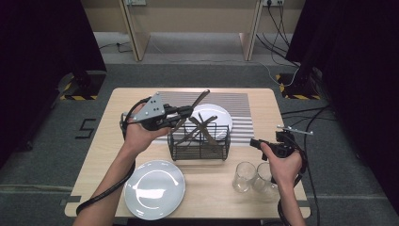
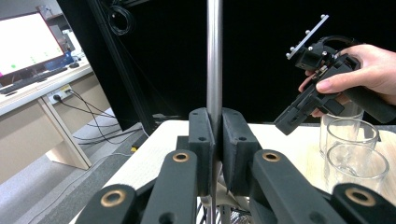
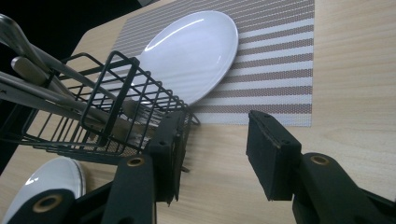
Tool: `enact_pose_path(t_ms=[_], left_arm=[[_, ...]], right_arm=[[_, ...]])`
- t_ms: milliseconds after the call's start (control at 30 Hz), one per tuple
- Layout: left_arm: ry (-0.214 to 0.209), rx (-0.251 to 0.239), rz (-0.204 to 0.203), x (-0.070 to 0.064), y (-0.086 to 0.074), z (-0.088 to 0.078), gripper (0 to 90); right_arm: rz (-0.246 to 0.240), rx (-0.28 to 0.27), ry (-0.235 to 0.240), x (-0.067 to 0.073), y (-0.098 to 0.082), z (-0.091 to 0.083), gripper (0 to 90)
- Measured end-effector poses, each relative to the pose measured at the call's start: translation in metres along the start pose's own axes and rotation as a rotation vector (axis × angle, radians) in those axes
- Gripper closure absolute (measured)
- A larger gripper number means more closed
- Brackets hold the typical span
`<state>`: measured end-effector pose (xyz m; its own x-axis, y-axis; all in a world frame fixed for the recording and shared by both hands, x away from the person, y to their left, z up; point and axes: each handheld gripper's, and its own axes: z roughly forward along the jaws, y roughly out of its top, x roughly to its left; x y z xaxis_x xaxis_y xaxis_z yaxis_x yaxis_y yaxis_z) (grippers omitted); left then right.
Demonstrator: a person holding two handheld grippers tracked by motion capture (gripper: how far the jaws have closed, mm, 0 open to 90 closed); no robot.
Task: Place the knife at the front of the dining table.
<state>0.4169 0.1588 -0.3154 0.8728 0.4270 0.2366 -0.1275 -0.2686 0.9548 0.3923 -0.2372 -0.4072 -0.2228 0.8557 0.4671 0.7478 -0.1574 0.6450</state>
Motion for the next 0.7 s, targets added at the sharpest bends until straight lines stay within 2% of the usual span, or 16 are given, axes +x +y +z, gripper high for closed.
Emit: enact_pose_path(t_ms=[700], left_arm=[[-0.001,-0.003,0.001,0.0009,0.0065,-0.0001,83.1]], right_arm=[[0.000,-0.002,-0.003,-0.0008,0.0001,-0.0004,56.3]])
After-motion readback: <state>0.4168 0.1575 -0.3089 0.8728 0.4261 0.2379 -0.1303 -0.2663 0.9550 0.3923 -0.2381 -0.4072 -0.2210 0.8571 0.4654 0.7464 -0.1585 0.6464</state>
